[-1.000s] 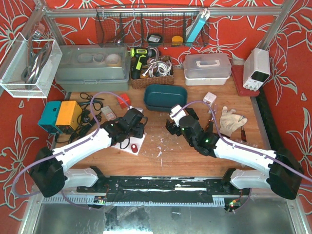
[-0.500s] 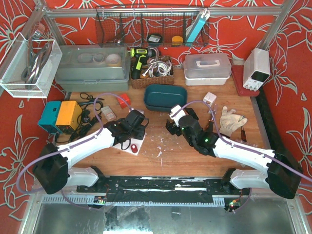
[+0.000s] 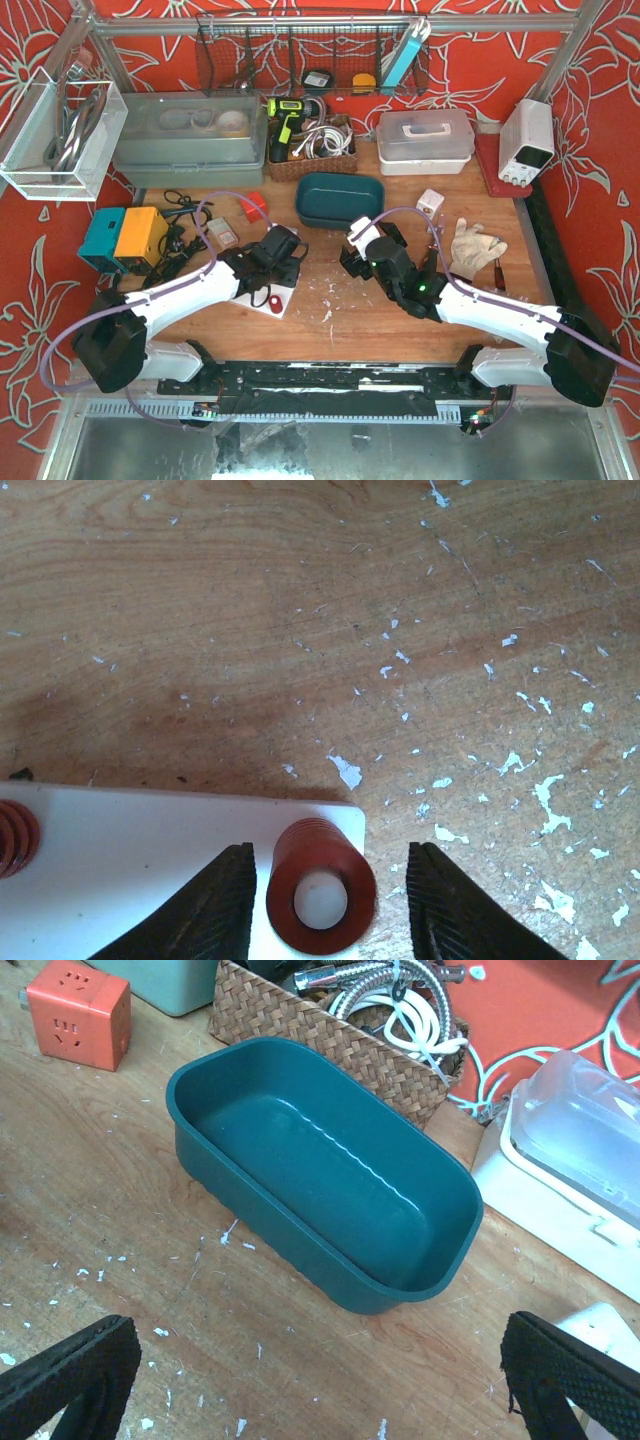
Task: Install the large spring
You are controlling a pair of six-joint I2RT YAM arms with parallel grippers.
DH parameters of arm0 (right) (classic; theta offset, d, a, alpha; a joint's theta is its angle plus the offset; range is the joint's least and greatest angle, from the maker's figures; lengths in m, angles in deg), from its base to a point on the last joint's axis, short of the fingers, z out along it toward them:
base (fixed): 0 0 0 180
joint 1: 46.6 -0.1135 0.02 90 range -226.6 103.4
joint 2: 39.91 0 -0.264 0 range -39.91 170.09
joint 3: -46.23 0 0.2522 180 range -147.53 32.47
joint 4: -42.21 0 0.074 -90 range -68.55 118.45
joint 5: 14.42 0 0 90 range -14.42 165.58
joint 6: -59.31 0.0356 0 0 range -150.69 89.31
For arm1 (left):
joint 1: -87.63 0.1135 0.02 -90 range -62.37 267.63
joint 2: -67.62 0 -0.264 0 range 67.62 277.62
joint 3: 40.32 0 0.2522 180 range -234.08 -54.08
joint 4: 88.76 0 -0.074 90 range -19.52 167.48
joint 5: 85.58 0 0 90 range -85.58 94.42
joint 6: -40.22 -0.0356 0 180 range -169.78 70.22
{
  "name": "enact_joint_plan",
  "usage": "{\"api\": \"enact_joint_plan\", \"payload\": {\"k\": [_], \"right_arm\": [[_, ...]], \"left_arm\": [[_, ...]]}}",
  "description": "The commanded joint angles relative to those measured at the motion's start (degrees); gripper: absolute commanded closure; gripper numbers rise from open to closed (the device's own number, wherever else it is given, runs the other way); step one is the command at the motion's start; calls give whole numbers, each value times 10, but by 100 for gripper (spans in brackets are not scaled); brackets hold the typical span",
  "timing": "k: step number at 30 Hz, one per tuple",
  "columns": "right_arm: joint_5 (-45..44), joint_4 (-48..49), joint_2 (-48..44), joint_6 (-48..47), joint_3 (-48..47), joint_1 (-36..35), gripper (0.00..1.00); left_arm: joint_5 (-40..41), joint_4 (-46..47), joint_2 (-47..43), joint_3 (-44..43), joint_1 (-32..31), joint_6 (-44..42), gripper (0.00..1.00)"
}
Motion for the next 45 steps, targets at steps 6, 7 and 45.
{"api": "enact_joint_plan", "payload": {"k": [6,7,45], "right_arm": [[-9,8,-1,9,9,6,1],[-9,8,-1,9,9,6,1],[-25,188,-38,14,140,383,1]], "left_arm": [[8,4,-4,-8,-3,1,49],[12,4,-11,-11,-3,1,46],[111,722,-125,315,250,-302,0]]}}
